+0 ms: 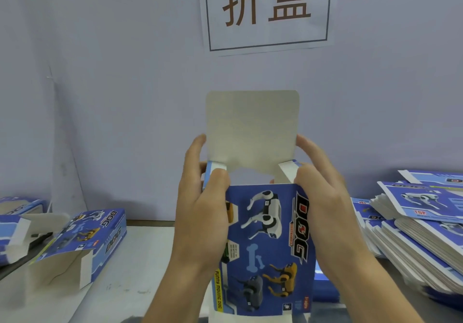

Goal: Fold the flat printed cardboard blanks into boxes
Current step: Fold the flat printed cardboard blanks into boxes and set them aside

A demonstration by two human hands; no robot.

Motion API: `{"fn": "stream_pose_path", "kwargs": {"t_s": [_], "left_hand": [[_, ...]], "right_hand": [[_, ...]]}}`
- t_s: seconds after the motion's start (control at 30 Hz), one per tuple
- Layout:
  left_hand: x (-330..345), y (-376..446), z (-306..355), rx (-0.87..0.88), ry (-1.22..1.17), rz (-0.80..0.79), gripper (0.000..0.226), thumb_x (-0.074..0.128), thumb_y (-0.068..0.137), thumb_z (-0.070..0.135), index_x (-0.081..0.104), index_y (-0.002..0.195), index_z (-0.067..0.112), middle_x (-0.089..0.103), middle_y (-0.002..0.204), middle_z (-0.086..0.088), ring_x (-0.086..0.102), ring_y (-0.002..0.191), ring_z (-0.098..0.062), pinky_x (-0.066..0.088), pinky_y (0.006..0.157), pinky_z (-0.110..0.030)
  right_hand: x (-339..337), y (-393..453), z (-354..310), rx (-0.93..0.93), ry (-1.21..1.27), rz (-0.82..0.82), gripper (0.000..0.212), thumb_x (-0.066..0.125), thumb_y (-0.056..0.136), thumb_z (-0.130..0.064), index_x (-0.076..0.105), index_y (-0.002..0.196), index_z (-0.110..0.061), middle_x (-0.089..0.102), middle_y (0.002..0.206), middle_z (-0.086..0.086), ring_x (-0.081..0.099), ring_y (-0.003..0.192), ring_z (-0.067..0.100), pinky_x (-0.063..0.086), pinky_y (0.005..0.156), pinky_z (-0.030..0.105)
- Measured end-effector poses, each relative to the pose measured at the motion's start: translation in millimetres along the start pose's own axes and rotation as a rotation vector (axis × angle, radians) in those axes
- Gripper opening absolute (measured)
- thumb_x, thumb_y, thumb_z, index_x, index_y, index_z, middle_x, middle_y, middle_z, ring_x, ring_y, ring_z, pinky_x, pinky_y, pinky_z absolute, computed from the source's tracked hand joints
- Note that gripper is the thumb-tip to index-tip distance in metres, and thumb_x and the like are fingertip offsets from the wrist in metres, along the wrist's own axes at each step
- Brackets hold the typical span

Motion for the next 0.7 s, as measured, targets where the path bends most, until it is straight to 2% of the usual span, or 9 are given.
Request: {"fn": "stream_pose_path", "kwargs": {"t_s": [0.07,0.13,0.2,0.3,0.37,0.43,0.53,0.6,0.7], "left_hand": [[-1.4,0.3,0.8,0.041,-0.004,0.026,0.035,0.05,0.078,0.033,0.059,0.107,0.052,0.067,0.091,-0.003,0.062,0.069,-0.03,0.054,0.059,-0.057],[-1.7,-0.9,2.2,0.065,-0.042,0.034,0.02,0.052,0.077,0.032,0.059,0.095,0.038,0.064,0.09,-0.013,0.057,0.066,-0.038,0.05,0.053,-0.056],[-1.9,-3.4,5.4,0.143,-0.08,0.039,0.02,0.05,0.076,0.042,0.059,0.087,0.027,0.06,0.089,-0.019,0.054,0.067,-0.04,0.049,0.052,-0.043],[-5.0,-4.7,4.7,0.153,-0.161,0.057,0.037,0.042,0.072,0.053,0.063,0.077,0.023,0.071,0.093,-0.004,0.064,0.095,-0.047,0.05,0.078,-0.059],[-5.6,-3.7,0.1,0.128,-0.157,0.059,0.037,0.043,0.073,0.053,0.061,0.077,0.021,0.073,0.098,-0.002,0.07,0.094,-0.039,0.05,0.073,-0.057],[-3.8,-3.8,0.3,0.156,-0.122,0.052,0.03,0.043,0.082,0.045,0.058,0.083,0.019,0.068,0.088,-0.003,0.065,0.072,-0.022,0.049,0.056,-0.041],[-6.2,-2.3,1.8,0.15,-0.06,0.098,0.021,0.038,0.089,0.038,0.058,0.095,0.036,0.063,0.078,0.002,0.051,0.065,-0.016,0.044,0.043,-0.021],[-10.8,1.5,-3.2,0.061,-0.116,0.104,0.025,0.041,0.084,0.044,0.056,0.103,0.045,0.069,0.09,-0.002,0.061,0.075,-0.021,0.051,0.051,-0.027],[-14.7,5.7,-6.8,0.003,-0.157,0.0,0.037,0.043,0.083,0.052,0.058,0.115,0.041,0.074,0.104,-0.005,0.07,0.099,-0.031,0.058,0.081,-0.047]], "right_hand": [[0.6,-1.0,0.4,0.002,0.034,0.023,0.036,0.047,0.075,-0.031,0.06,0.107,-0.042,0.054,0.069,0.011,0.054,0.049,0.02,0.044,0.042,0.03],[0.2,-2.6,1.8,-0.031,0.034,0.067,0.024,0.045,0.076,-0.032,0.058,0.096,-0.032,0.049,0.075,0.025,0.048,0.051,0.036,0.042,0.043,0.042],[-1.4,-3.6,3.6,-0.093,0.032,0.134,0.022,0.042,0.077,-0.037,0.059,0.086,-0.025,0.052,0.081,0.031,0.051,0.058,0.043,0.042,0.052,0.054],[-5.7,-5.4,13.3,-0.088,0.168,0.186,0.027,0.038,0.08,-0.034,0.06,0.077,-0.019,0.065,0.073,0.013,0.063,0.062,0.027,0.043,0.056,0.036],[-4.6,-6.6,15.9,-0.074,0.189,0.136,0.03,0.037,0.08,-0.035,0.059,0.081,-0.015,0.07,0.079,0.015,0.066,0.064,0.027,0.045,0.057,0.033],[-3.1,-5.2,14.5,-0.071,0.202,0.076,0.035,0.038,0.083,-0.037,0.062,0.092,-0.014,0.071,0.083,0.015,0.066,0.067,0.027,0.045,0.061,0.035],[-6.6,1.1,5.8,-0.09,0.068,-0.036,0.03,0.043,0.101,-0.016,0.056,0.127,-0.023,0.074,0.109,-0.006,0.068,0.09,0.004,0.055,0.081,0.026],[-7.9,-0.1,5.3,-0.044,0.059,-0.162,0.057,0.054,0.093,-0.01,0.046,0.14,-0.041,0.064,0.134,0.004,0.067,0.11,0.02,0.054,0.096,0.039],[-19.3,-1.8,3.1,-0.139,0.055,-0.152,0.068,0.069,0.081,-0.026,0.044,0.138,-0.052,0.07,0.117,0.016,0.073,0.093,0.036,0.06,0.076,0.046]]}}
Point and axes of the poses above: each hand's wrist, its own y-axis towards the middle knuckle, its own x-axis out of the palm, z = x × y, the point moved 4 cm from there along y, towards the middle knuckle
